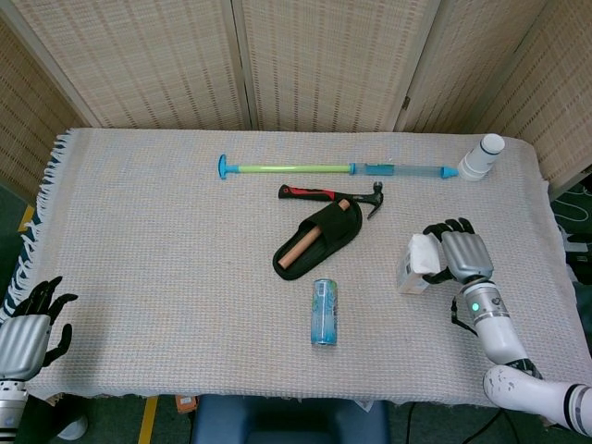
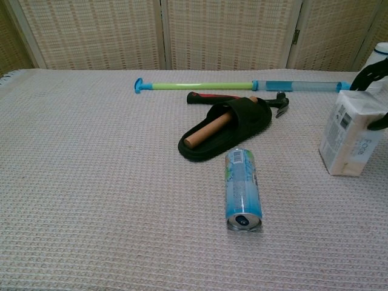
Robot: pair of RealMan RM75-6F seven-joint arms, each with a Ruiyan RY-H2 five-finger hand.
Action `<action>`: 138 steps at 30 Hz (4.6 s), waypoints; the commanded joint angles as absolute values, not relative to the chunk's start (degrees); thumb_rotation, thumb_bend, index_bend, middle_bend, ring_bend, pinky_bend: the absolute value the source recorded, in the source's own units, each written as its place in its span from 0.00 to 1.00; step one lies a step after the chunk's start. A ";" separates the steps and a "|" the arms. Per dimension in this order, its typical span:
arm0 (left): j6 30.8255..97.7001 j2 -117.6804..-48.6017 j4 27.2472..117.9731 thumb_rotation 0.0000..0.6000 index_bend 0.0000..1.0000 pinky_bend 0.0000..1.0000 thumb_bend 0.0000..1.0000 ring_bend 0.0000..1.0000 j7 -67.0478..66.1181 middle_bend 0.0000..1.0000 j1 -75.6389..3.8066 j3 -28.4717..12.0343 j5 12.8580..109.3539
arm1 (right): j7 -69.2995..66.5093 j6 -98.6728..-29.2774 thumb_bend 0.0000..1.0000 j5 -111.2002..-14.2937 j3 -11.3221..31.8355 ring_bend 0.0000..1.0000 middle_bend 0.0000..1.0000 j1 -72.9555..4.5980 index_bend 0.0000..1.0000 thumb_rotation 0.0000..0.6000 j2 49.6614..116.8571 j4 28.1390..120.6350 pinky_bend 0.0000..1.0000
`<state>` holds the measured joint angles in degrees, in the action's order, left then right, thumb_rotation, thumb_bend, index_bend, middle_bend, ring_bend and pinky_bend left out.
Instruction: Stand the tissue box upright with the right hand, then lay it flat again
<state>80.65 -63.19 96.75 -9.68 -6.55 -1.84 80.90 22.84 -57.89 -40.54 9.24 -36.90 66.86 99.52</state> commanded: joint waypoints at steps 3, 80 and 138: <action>80.57 -63.13 96.83 1.00 0.25 0.19 0.53 0.00 -9.67 0.00 -6.54 -1.84 80.79 | 22.81 -57.37 0.06 -40.32 9.24 0.27 0.22 -37.36 0.28 1.00 67.73 98.34 0.00; 79.25 -63.47 96.48 1.00 0.25 0.19 0.53 0.00 -10.20 0.00 -7.03 -1.75 79.94 | -78.81 -62.79 0.07 -87.53 3.43 0.44 0.39 -28.04 0.47 1.00 103.88 19.08 0.04; 78.71 -64.38 95.36 1.00 0.25 0.19 0.53 0.00 -10.33 0.00 -7.54 -1.82 79.64 | 0.83 -87.55 0.00 -80.14 2.33 0.07 0.06 -8.45 0.02 1.00 70.53 85.40 0.00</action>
<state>78.72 -64.36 95.37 -10.29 -7.55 -1.81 79.68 -12.02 -78.84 -83.65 2.22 -15.52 72.73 77.15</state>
